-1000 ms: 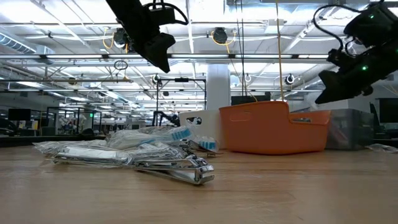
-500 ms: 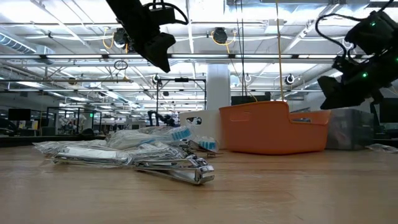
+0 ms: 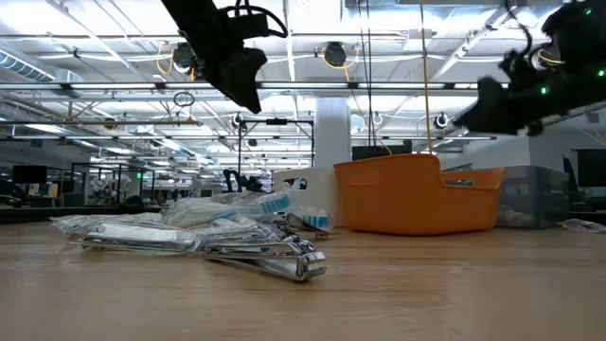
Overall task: Pick & Place Travel size toiletries
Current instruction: Put the blue toothbrush into the black bin
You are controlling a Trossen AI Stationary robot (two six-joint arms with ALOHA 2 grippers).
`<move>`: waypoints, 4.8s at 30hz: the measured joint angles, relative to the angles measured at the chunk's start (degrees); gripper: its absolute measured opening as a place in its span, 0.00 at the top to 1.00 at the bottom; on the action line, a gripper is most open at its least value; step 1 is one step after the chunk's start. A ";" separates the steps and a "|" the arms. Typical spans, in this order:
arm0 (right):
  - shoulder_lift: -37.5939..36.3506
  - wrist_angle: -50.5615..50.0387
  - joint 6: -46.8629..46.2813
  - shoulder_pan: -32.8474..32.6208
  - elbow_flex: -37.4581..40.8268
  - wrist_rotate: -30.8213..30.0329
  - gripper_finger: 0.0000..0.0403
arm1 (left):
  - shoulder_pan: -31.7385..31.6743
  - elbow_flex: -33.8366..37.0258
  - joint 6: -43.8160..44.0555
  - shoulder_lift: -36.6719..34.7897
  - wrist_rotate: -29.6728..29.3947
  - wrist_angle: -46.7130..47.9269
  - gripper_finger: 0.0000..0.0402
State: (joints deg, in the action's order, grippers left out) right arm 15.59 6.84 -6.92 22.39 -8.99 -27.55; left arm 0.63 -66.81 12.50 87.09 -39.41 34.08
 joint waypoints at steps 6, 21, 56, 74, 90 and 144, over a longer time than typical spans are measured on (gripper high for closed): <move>0.67 14.72 2.48 -0.02 -0.07 19.26 0.43 | 0.04 0.00 0.28 0.00 17.25 0.59 0.42; 4.36 17.33 2.69 -0.02 -0.22 27.78 0.47 | 9.48 0.00 -11.23 15.85 32.41 -2.70 0.42; 7.23 17.07 1.63 -0.02 -0.22 27.79 0.47 | 9.50 0.00 -24.29 23.61 35.88 -20.39 0.42; 7.46 17.30 1.64 -0.02 -0.22 27.70 0.47 | 9.29 -0.02 -26.16 23.05 35.38 -19.70 0.90; 11.52 17.51 2.93 -0.02 -0.24 27.63 0.47 | 5.70 -0.03 -38.24 2.35 36.18 -38.06 0.90; 50.78 50.84 9.24 -19.50 -10.38 31.02 0.91 | -3.69 -7.63 -21.95 22.56 51.98 -75.87 0.71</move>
State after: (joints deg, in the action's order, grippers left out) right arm 66.37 57.68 2.32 2.90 -19.38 3.47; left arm -3.05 -74.43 -9.45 109.65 12.57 -41.79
